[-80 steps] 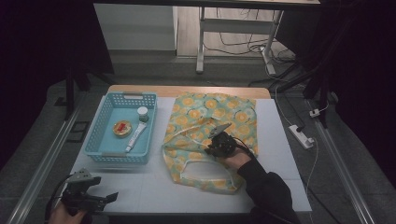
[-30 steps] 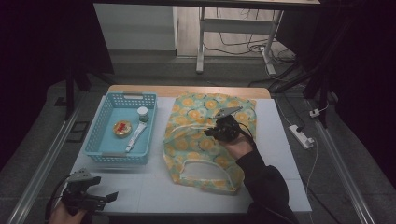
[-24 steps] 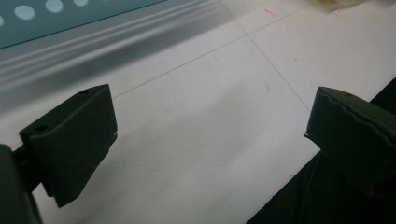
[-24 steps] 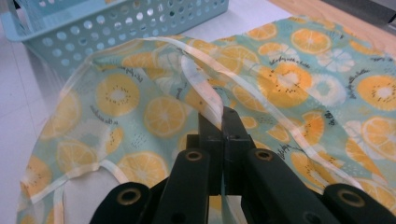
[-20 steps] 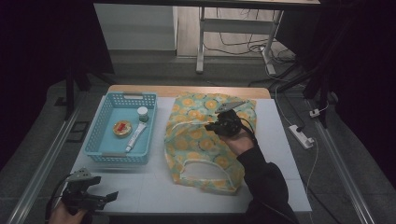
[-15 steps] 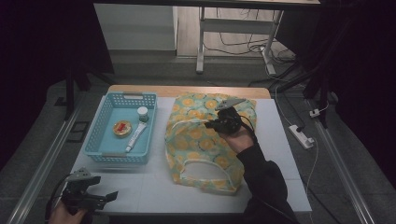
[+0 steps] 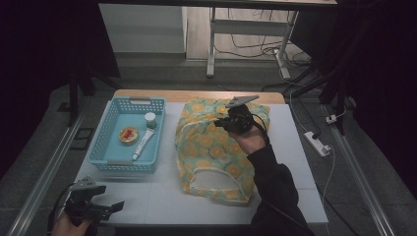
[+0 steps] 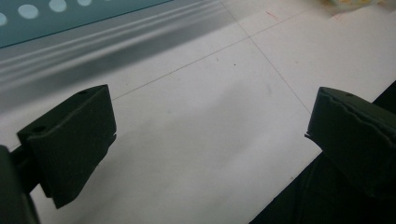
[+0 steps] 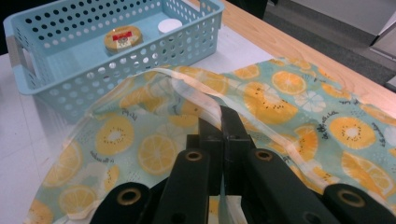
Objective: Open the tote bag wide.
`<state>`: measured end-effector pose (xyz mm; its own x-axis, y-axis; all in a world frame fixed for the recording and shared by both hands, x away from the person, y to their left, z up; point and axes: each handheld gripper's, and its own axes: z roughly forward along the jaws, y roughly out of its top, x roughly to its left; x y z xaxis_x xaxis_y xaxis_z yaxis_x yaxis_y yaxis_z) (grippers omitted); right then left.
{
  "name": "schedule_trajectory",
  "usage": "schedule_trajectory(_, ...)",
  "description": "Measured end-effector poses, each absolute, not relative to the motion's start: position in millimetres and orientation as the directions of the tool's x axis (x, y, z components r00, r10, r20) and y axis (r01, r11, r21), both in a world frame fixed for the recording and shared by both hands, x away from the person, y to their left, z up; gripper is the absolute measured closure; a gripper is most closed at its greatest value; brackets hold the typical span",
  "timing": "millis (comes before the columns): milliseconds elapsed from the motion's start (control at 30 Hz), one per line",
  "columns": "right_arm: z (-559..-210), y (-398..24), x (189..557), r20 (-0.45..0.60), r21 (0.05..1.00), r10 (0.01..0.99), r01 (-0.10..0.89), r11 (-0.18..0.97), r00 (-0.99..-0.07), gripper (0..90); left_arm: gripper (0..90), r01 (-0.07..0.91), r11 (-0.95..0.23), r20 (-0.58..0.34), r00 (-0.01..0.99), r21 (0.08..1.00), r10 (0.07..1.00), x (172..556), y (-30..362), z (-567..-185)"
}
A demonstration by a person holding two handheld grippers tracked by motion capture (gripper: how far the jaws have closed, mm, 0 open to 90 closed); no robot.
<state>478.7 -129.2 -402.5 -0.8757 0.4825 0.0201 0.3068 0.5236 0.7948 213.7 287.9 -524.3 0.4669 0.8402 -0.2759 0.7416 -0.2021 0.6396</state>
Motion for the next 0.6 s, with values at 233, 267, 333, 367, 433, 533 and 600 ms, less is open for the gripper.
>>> schedule_trajectory(233, -397, -130, 484, 0.034, 0.797, 0.486, 0.317, 0.514, -0.873, 89.4, 1.6, 0.742, -0.203, -0.275, 0.467, 0.638, 0.84, 214, 288, -524)
schedule_trajectory(267, -397, -130, 484, 0.036, 0.797, 0.488, 0.32, 0.512, -0.872, 89.3, 1.6, 0.742, -0.204, -0.275, 0.467, 0.638, 0.84, 214, 288, -524)
schedule_trajectory(333, -395, -130, 485, 0.035, 0.798, 0.49, 0.32, 0.511, -0.871, 89.3, 1.6, 0.743, -0.202, -0.277, 0.467, 0.638, 0.84, 214, 288, -524)
schedule_trajectory(367, -394, -130, 485, 0.035, 0.8, 0.492, 0.32, 0.508, -0.87, 89.3, 1.6, 0.743, -0.201, -0.277, 0.466, 0.639, 0.84, 214, 288, -524)
schedule_trajectory(433, -391, -130, 486, 0.041, 0.803, 0.492, 0.322, 0.501, -0.87, 89.3, 1.6, 0.743, -0.2, -0.278, 0.465, 0.639, 0.84, 214, 288, -524)
schedule_trajectory(533, -390, -130, 487, 0.044, 0.803, 0.494, 0.325, 0.5, -0.868, 89.3, 1.6, 0.743, -0.201, -0.277, 0.466, 0.638, 0.84, 214, 288, -524)
schedule_trajectory(600, -391, -130, 487, 0.044, 0.805, 0.496, 0.325, 0.497, -0.867, 89.3, 1.6, 0.743, -0.2, -0.277, 0.465, 0.638, 0.841, 214, 288, -524)
